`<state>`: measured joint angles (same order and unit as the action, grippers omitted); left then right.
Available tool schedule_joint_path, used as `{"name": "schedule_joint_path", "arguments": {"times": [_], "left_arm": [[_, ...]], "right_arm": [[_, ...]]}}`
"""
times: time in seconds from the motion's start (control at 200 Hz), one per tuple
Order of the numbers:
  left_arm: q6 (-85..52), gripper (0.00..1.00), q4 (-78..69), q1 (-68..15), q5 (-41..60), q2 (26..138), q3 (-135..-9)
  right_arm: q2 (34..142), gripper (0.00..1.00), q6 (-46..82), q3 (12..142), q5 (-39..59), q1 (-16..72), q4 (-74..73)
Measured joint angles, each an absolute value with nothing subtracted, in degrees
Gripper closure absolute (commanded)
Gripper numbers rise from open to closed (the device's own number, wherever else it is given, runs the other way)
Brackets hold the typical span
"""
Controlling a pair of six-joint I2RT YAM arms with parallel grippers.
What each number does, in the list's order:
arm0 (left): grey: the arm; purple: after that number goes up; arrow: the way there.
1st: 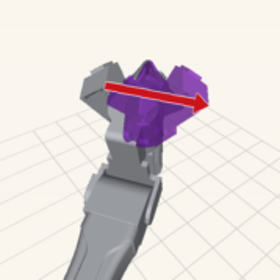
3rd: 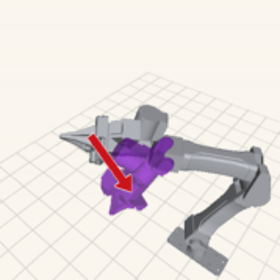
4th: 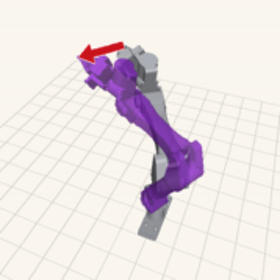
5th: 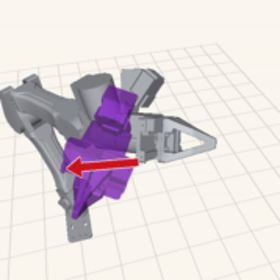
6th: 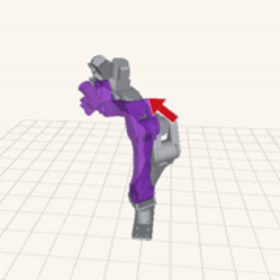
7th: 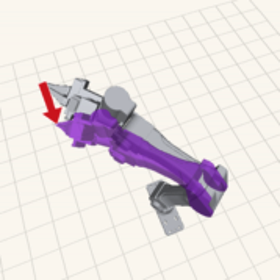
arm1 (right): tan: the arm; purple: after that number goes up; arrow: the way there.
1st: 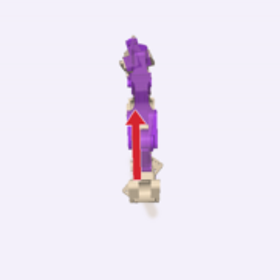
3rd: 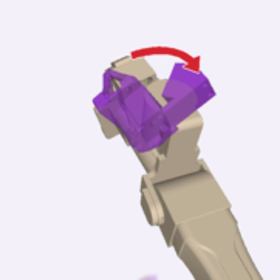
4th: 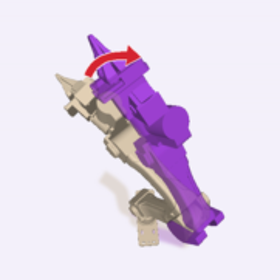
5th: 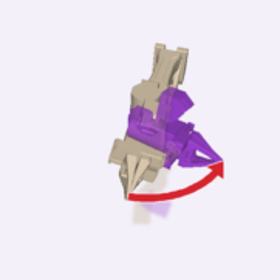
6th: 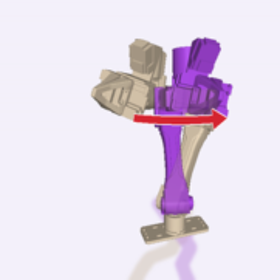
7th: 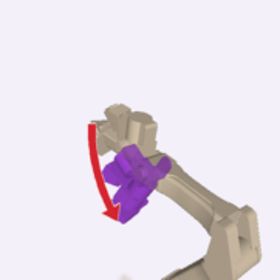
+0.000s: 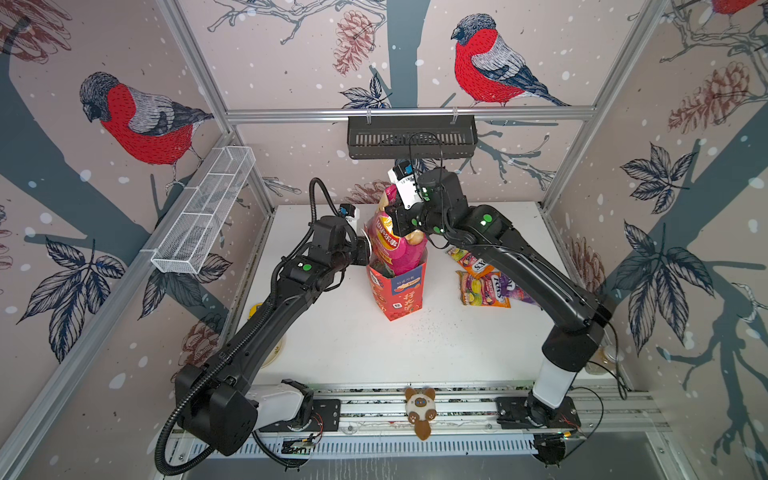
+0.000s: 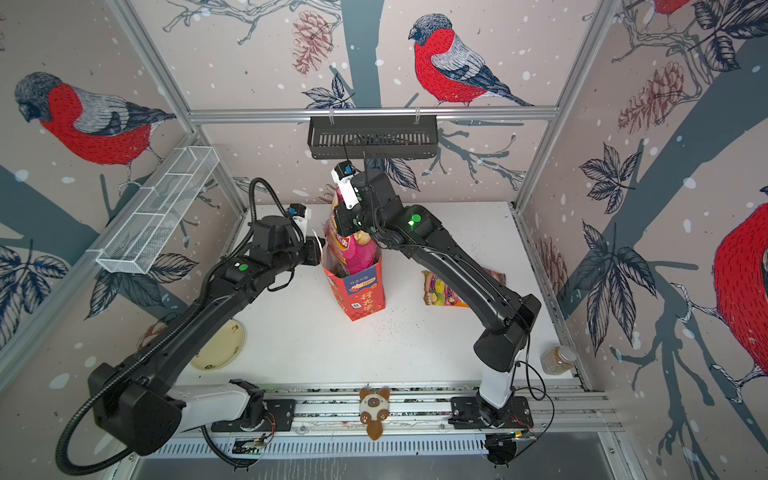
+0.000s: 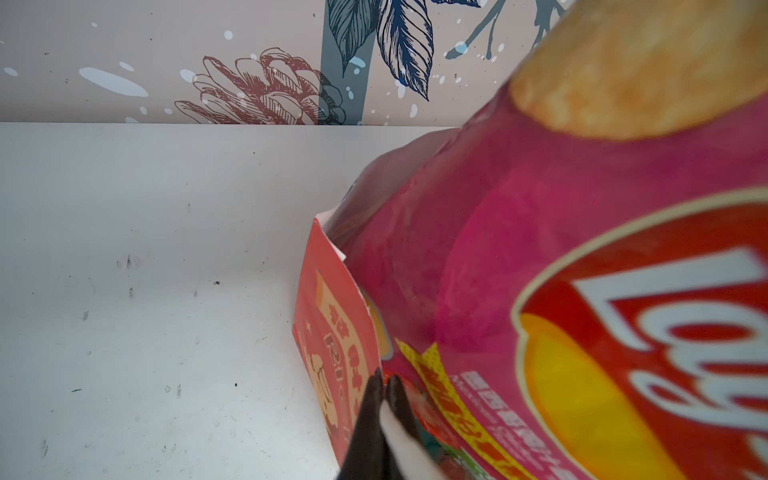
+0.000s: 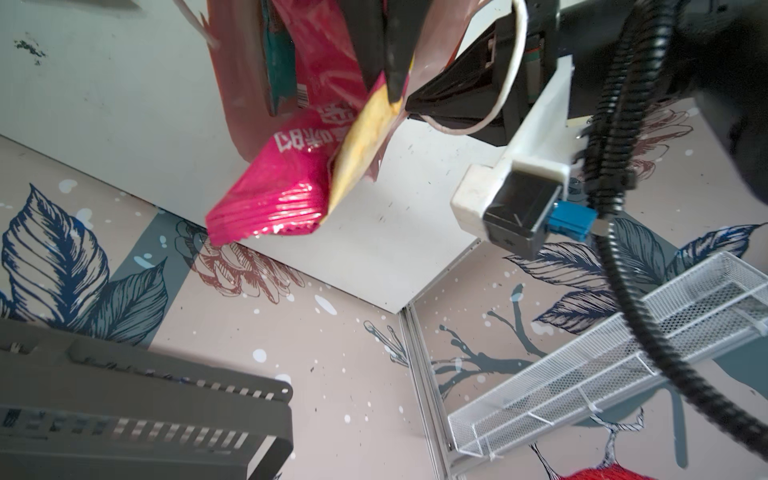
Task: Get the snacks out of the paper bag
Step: 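Grasp the pink Lay's chips packet and lift it out with the right gripper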
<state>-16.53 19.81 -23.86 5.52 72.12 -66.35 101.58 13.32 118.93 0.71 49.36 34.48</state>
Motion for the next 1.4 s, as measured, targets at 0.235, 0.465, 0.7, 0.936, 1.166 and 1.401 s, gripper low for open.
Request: {"name": "schedule_joint_path", "arguments": {"times": [0.235, 0.465, 0.7, 0.936, 1.166, 1.401], "left_arm": [[-16.47, 1.0, 19.55, -23.86, 5.39, 72.4, -66.35], [-16.45, 1.0, 19.55, -23.86, 5.39, 72.42, -66.32], [-16.1, 1.0, 19.51, -23.86, 5.37, 72.51, -66.3], [-16.08, 1.0, 19.03, -23.86, 5.39, 72.9, -66.43], [-16.05, 1.0, 19.18, -23.86, 5.37, 73.32, -67.0], [-15.81, 1.0, 19.79, -23.86, 4.82, 73.58, -67.53]], "right_arm": [[94.17, 0.99, 13.87, 112.03, 2.81, 48.64, 25.96], [85.52, 0.99, 17.91, 103.39, 8.29, 44.36, 14.41], [74.37, 0.99, 19.9, 95.94, 8.8, 39.05, 4.45], [61.95, 0.99, 21.15, 86.72, -0.82, 34.59, -1.83], [62.37, 0.98, 19.03, 89.89, -14.59, 33.91, 4.95], [72.4, 0.98, 19.99, 90.43, -17.78, 30.0, 17.67]]}}
